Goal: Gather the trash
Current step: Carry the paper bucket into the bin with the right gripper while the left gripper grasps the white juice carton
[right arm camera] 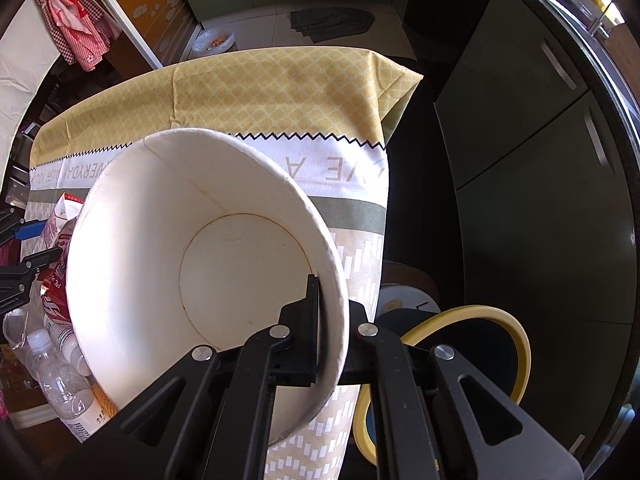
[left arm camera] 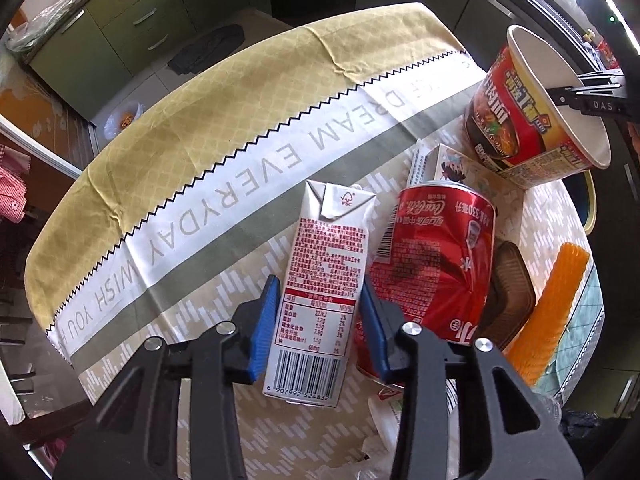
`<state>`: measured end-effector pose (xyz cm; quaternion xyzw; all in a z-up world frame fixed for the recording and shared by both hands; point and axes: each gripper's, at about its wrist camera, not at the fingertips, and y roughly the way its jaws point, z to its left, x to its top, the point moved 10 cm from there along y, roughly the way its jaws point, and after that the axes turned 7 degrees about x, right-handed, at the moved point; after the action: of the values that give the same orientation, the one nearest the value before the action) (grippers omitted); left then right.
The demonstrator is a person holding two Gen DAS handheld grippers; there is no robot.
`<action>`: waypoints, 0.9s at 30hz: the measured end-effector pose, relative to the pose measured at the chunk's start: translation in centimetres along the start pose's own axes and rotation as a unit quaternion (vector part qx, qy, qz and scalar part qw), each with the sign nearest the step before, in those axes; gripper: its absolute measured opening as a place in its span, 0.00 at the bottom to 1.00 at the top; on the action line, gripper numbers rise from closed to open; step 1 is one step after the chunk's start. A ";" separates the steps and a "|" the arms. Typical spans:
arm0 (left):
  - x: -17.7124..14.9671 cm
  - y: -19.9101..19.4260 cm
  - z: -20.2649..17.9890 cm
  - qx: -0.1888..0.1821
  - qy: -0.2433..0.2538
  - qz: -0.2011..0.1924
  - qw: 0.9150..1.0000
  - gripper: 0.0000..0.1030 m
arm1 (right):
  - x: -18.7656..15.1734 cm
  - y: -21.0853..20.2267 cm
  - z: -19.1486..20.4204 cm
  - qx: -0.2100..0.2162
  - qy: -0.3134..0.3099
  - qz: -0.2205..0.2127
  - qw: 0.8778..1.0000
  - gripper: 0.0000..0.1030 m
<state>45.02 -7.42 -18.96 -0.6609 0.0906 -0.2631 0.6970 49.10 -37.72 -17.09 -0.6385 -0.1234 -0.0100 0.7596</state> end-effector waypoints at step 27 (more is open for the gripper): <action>0.3 -9.4 2.3 0.013 -0.058 -0.090 0.994 0.35 | -11.9 -7.9 -16.4 0.011 0.160 -0.059 0.985 0.03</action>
<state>44.01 -5.43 -9.53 -0.6718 -0.0132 -0.2866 0.6829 39.09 -56.82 -14.40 -0.6118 -0.0381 -0.1552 0.7747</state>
